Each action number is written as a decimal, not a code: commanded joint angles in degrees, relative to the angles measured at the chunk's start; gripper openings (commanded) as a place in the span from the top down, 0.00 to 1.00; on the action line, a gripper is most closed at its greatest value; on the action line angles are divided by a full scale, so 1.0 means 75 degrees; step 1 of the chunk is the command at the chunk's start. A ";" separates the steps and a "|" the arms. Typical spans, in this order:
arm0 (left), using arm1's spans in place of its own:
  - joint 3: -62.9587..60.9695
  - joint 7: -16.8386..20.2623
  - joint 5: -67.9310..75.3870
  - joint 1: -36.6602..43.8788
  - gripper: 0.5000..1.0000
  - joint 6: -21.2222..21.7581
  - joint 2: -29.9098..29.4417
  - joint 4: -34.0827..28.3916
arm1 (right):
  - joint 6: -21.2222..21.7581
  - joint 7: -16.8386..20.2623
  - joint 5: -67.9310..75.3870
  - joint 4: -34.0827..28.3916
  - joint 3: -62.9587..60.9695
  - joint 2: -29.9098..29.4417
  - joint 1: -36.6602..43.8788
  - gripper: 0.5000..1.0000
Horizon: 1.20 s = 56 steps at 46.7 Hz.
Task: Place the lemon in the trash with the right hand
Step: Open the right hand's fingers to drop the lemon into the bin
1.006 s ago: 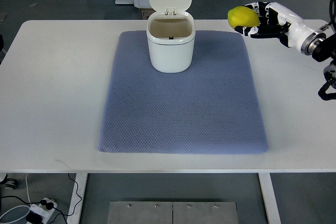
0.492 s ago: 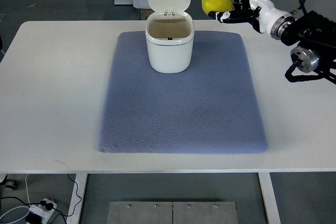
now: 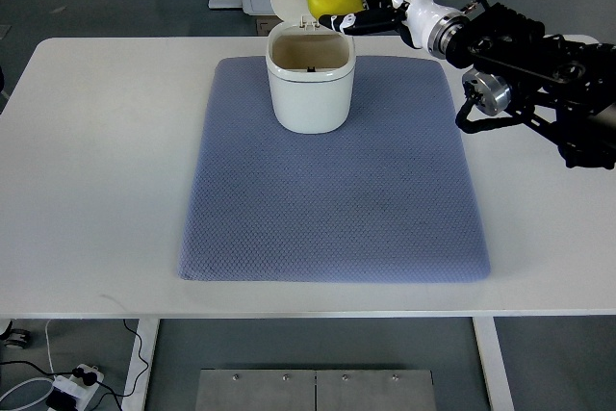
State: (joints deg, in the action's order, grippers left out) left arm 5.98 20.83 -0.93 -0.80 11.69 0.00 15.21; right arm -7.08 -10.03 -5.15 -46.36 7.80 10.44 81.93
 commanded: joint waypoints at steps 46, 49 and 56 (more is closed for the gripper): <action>0.0000 0.0000 0.0007 0.0002 0.00 0.0000 0.0000 0.0000 | 0.0124 0.0036 -0.0087 0.0943 0.0260 -0.0631 -0.0061 0.59; 0.0000 0.0000 -0.0004 0.0002 0.00 0.0000 0.0000 0.0000 | 0.0124 0.0036 -0.0087 0.0943 0.0260 -0.0631 -0.0061 0.54; 0.0000 0.0000 -0.0004 0.0002 0.00 0.0000 0.0000 0.0000 | 0.0124 0.0036 -0.0087 0.0943 0.0260 -0.0654 -0.0061 0.49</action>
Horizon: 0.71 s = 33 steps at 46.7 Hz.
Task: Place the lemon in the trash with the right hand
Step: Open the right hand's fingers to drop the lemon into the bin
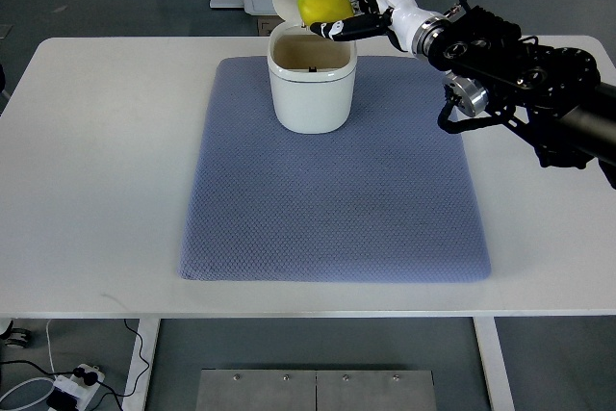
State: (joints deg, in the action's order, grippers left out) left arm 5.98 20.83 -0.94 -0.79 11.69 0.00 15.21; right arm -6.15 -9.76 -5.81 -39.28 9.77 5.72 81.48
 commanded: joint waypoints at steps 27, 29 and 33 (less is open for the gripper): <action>0.0000 0.0000 -0.0004 0.0000 0.00 0.0000 0.0000 0.0000 | 0.0011 -0.0034 -0.0011 -0.0025 -0.0002 -0.0024 -0.0024 0.11; 0.0000 0.0000 -0.0004 0.0000 0.00 0.0000 0.0000 0.0000 | 0.0011 -0.0034 -0.0011 -0.0025 -0.0002 -0.0024 -0.0012 0.11; 0.0000 0.0000 -0.0004 0.0000 0.00 0.0000 0.0000 0.0000 | 0.0011 -0.0034 -0.0011 -0.0036 -0.0002 -0.0001 -0.0012 0.11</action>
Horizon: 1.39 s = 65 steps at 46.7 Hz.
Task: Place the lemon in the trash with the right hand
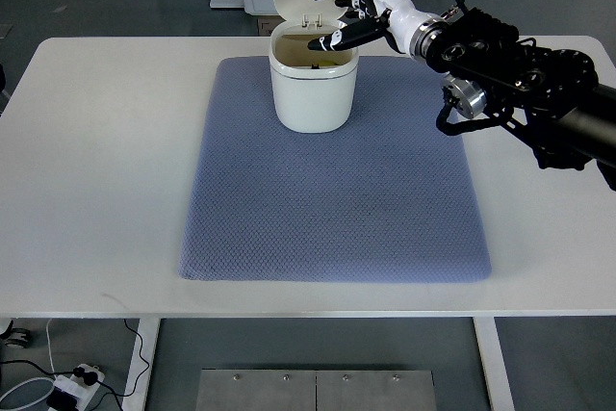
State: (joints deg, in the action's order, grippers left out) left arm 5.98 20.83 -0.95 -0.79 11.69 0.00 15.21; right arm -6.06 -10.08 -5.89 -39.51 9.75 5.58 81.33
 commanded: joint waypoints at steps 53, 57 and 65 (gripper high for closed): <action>0.0000 0.0000 -0.0002 0.0000 0.00 0.0000 0.0000 0.0000 | 0.0023 -0.0121 0.0106 -0.3545 -0.0865 0.3896 -0.0530 0.00; 0.0000 0.0000 -0.0002 0.0000 0.00 0.0000 0.0000 0.0000 | 0.0035 -0.0109 0.0188 -0.3720 -0.1556 0.4271 -0.1174 0.00; 0.0000 0.0000 0.0010 0.0000 0.00 0.0000 0.0000 0.0000 | 0.0058 0.0066 0.0211 -0.4072 -0.2763 0.4775 -0.2288 0.00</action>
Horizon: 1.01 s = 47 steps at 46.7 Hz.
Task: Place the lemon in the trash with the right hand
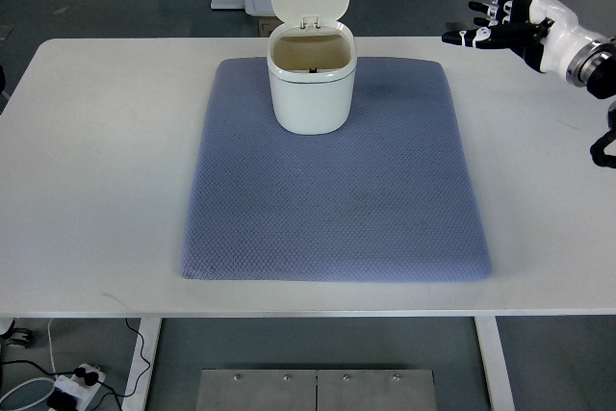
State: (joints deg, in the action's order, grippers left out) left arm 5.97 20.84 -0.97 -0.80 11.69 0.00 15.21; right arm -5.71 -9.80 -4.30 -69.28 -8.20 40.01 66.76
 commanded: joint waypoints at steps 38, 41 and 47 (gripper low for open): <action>0.0000 -0.0001 0.0011 0.0001 0.00 0.0000 0.0000 0.0000 | -0.0001 -0.2209 0.1041 0.0927 -0.1637 -0.0342 -0.2468 0.00; 0.0000 -0.0001 0.0000 0.0001 0.00 0.0000 0.0000 0.0000 | 0.0046 -0.2080 0.1369 0.1337 -0.1789 -0.0646 -0.2479 0.00; 0.0000 -0.0001 0.0011 0.0001 0.00 0.0000 0.0000 0.0000 | 0.0338 -0.2044 0.1476 0.2181 -0.2070 -0.1303 -0.2491 0.00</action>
State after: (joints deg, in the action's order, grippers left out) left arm 5.98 20.84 -0.93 -0.79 11.69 0.00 15.21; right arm -4.45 -25.19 6.67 -56.05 -22.89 32.50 48.07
